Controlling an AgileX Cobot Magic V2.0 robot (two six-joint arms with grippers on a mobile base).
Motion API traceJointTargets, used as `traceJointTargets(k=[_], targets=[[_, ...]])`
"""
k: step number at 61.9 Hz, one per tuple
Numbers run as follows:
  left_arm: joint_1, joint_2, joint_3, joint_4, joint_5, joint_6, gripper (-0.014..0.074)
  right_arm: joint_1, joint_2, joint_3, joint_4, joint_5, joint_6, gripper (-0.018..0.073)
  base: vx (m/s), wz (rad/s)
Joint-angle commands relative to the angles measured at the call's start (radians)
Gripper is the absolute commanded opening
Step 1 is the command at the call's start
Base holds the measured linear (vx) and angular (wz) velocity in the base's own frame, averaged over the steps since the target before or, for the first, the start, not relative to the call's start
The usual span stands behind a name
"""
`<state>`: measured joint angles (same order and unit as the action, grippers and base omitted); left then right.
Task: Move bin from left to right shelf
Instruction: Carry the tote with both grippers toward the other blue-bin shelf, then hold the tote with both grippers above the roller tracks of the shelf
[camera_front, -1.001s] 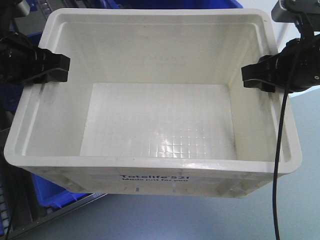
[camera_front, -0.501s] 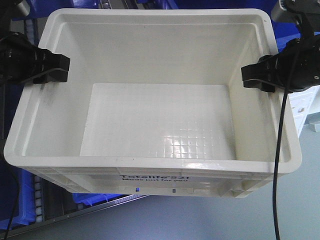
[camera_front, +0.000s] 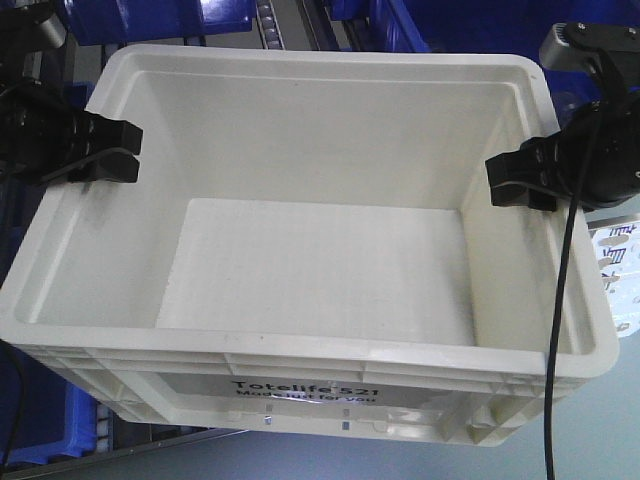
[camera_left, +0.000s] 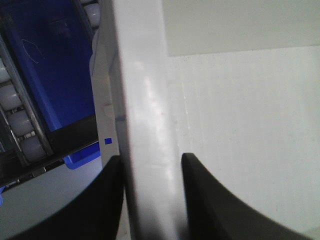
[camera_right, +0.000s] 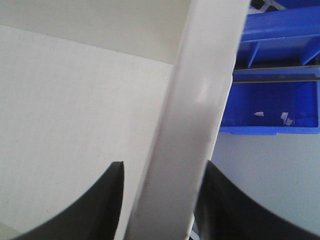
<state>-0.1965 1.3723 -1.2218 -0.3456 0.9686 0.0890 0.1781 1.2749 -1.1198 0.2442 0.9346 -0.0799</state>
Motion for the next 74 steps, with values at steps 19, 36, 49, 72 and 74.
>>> traceJointTargets(k=[19,36,49,72,74], targets=[[-0.007,-0.052,-0.045,-0.056,-0.101,0.057,-0.0001,-0.005,-0.025,-0.048,-0.005,-0.237,-0.043,-0.0008,0.05,0.06],[-0.007,-0.052,-0.045,-0.056,-0.101,0.057,-0.0001,-0.005,-0.025,-0.048,-0.005,-0.237,-0.043,-0.0008,0.0,0.01],[-0.007,-0.052,-0.045,-0.056,-0.101,0.057,-0.0001,-0.005,-0.025,-0.048,-0.005,-0.237,-0.043,-0.0008,0.0,0.02],[-0.007,-0.052,-0.045,-0.056,-0.101,0.057,-0.0001,-0.005,-0.025,-0.048,-0.005,-0.237,-0.043,-0.0008,0.01,0.12],[-0.007,-0.052,-0.045,-0.056,-0.101,0.057,-0.0001,-0.005,-0.025,-0.048,-0.005,-0.237,-0.043,-0.0008,0.04,0.17]])
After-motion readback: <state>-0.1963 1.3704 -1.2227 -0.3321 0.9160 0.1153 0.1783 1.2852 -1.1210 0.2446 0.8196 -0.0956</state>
